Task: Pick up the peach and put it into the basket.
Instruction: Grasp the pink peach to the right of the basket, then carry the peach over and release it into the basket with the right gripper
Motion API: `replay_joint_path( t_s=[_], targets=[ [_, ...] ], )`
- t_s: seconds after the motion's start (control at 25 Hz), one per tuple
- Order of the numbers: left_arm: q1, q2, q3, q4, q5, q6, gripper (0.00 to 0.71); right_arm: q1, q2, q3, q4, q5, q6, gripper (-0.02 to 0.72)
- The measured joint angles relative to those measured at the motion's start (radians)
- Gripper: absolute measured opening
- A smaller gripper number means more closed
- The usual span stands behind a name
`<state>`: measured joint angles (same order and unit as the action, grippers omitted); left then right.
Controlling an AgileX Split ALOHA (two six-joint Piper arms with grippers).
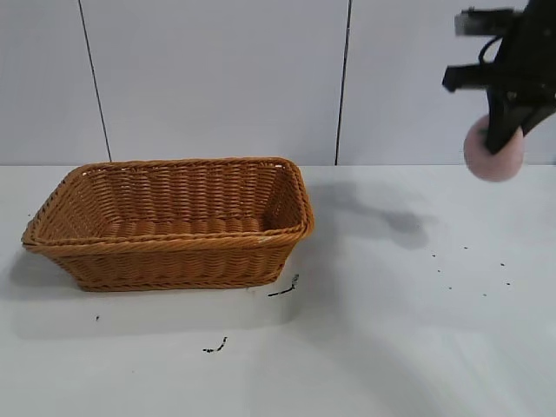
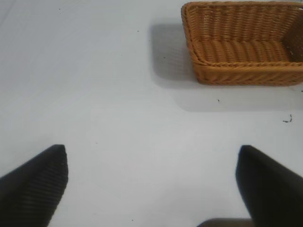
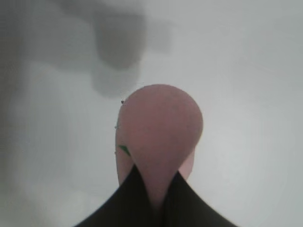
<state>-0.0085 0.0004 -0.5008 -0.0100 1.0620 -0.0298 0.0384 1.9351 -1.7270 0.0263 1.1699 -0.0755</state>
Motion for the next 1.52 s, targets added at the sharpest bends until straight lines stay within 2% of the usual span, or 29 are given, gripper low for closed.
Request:
replay_joint_path(
  t_s=[0.12,0.24,0.52,0.72,1.04,1.2,1.36,1.52],
  targets=[
    [0.0,0.0,0.0,0.0,0.0,0.0,0.693,0.016,-0.001,-0.093,-0.002,0.04,0.008,-0.019],
    [0.0,0.0,0.0,0.0,0.0,0.0,0.693,0.069,0.014,-0.197,0.003,0.042,0.019,-0.019],
    [0.0,0.0,0.0,0.0,0.0,0.0,0.693,0.293,0.12,-0.422,0.029,0.043,0.038,-0.019],
    [0.0,0.0,0.0,0.0,0.0,0.0,0.693,0.466,0.187,-0.461,0.036,0.039,0.041,-0.019],
    [0.0,0.0,0.0,0.0,0.0,0.0,0.693,0.599,0.34,-0.463,0.041,-0.077,0.041,-0.019],
    [0.0,0.0,0.0,0.0,0.0,0.0,0.693,0.613,0.426,-0.463,0.041,-0.132,0.041,-0.019],
    [0.0,0.0,0.0,0.0,0.0,0.0,0.693,0.614,0.502,-0.463,0.036,-0.227,0.041,-0.019],
    [0.0,0.0,0.0,0.0,0.0,0.0,0.693,0.614,0.544,-0.463,0.034,-0.252,0.041,0.001]
  ],
)
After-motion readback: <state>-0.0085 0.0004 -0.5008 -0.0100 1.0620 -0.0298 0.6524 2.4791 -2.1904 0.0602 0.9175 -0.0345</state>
